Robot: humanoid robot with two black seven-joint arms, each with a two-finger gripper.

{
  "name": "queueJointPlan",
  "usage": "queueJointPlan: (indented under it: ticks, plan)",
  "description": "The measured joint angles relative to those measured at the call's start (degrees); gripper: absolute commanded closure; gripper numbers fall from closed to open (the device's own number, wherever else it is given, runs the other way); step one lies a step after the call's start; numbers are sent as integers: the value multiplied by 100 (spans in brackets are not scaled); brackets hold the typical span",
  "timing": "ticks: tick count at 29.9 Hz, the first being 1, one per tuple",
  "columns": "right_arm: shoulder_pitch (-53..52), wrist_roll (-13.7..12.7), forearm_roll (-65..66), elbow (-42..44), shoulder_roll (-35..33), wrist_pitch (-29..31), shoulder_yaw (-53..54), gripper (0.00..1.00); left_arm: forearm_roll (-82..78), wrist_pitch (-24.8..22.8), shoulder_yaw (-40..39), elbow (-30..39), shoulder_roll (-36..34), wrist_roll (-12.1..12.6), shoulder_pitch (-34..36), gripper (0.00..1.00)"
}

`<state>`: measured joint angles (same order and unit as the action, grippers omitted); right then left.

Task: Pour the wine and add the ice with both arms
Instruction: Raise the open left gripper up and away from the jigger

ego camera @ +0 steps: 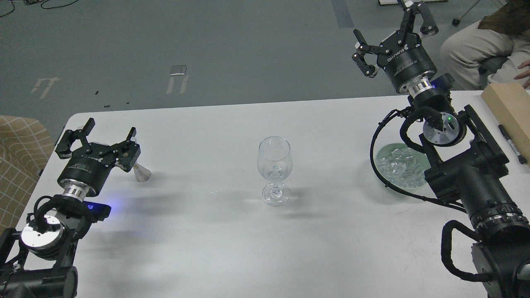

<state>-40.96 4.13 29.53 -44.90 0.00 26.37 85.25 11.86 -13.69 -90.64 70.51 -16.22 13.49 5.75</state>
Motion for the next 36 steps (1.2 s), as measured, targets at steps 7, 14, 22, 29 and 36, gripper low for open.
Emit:
queueJointPlan:
  ticks: [7, 14, 22, 29, 36]
  plan:
    - [12, 0, 0, -19, 0, -35, -8, 0, -8, -317, 31, 95, -501, 27, 243, 2]
    - [9, 0, 0, -27, 0, -35, -8, 0, -116, -888, 96, 106, -798, 80, 661, 2]
    - [1, 0, 0, -36, 0, -35, -9, 0, -672, -1408, 628, 52, -818, 183, 1399, 2]
    - [-15, 0, 0, -37, 0, -35, -8, 0, -1053, -1432, 1290, -329, -836, 363, 1845, 2]
    - [0, 0, 0, -37, 0, -29, -8, 0, -1121, -1432, 1873, -1085, -772, 379, 2293, 2]
